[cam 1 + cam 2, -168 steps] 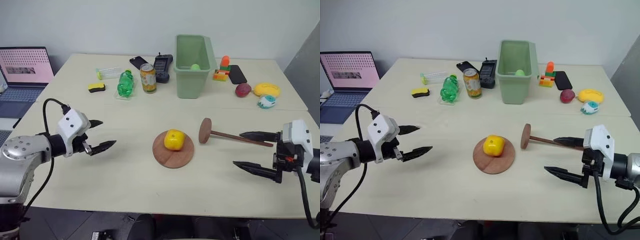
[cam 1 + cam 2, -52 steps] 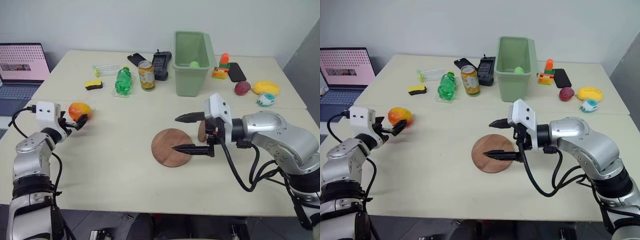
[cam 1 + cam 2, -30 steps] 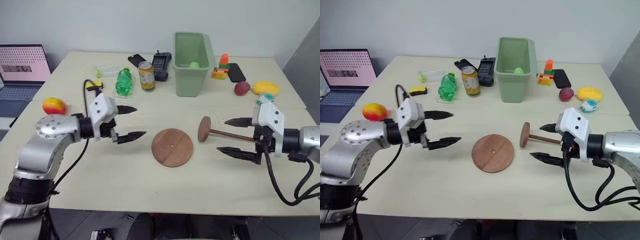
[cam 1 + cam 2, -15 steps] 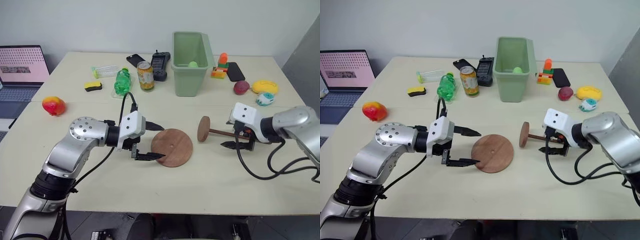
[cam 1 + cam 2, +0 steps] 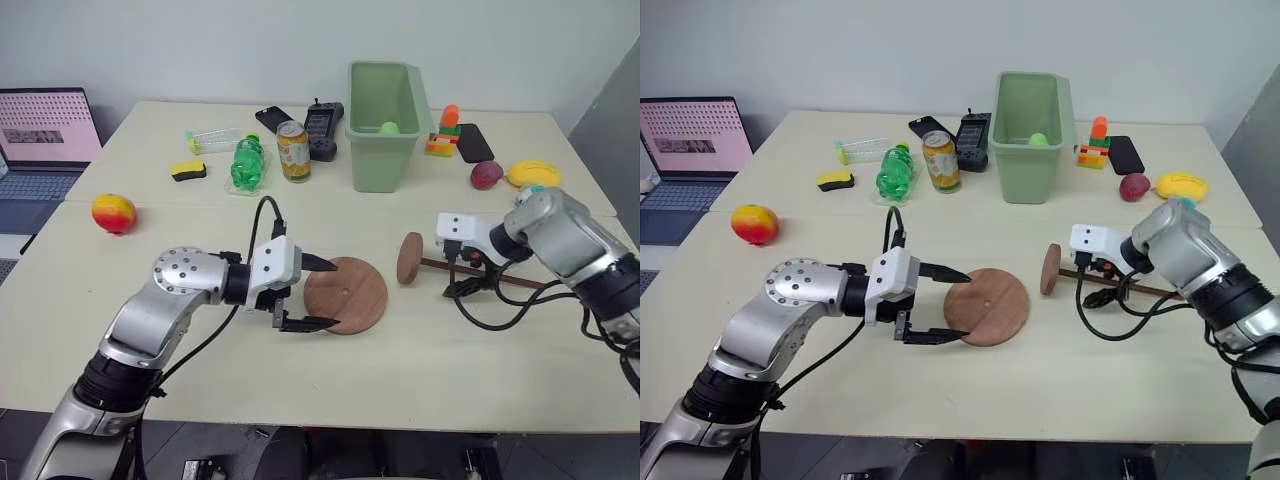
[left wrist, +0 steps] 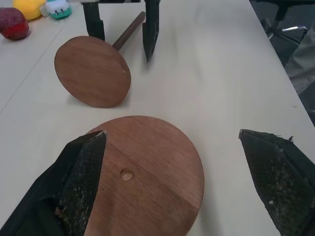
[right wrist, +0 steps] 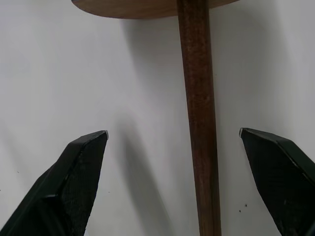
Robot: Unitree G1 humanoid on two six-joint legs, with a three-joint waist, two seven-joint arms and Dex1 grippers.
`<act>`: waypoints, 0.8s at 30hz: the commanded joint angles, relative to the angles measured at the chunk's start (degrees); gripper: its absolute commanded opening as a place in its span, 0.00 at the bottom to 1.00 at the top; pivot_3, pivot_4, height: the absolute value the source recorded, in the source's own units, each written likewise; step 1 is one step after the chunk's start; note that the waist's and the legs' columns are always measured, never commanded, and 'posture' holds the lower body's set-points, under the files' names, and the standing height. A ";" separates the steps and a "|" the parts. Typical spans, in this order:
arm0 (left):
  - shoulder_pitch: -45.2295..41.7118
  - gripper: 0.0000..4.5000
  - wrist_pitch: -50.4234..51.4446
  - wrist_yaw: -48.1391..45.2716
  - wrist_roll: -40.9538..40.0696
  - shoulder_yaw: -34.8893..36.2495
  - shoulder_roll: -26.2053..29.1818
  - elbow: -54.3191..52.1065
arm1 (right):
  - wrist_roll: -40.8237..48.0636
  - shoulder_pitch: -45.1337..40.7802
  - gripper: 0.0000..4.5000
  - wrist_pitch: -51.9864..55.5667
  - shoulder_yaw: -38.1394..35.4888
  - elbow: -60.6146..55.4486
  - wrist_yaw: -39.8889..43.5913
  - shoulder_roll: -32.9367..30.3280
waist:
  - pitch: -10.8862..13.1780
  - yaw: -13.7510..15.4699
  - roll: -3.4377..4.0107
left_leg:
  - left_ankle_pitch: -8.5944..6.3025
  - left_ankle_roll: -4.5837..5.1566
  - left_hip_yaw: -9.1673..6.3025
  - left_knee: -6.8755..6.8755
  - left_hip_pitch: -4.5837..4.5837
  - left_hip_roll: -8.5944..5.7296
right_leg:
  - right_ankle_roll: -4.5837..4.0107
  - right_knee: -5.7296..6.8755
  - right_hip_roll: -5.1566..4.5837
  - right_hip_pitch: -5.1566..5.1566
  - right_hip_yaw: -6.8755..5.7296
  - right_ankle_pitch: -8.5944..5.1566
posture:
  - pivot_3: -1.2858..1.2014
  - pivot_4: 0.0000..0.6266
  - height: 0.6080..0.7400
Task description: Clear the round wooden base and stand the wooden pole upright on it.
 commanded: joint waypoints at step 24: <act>0.49 1.00 0.25 -0.48 -0.14 6.54 4.23 1.61 | 9.12 -6.50 0.05 18.62 -26.78 -15.92 -0.75 6.96 | 0.00 -0.24 0.02 | 0.12 -0.22 0.07 0.02 -0.52 0.09 | -0.01 0.29 -0.04 -0.75 0.09 0.00 | 0.52 0.24 1.00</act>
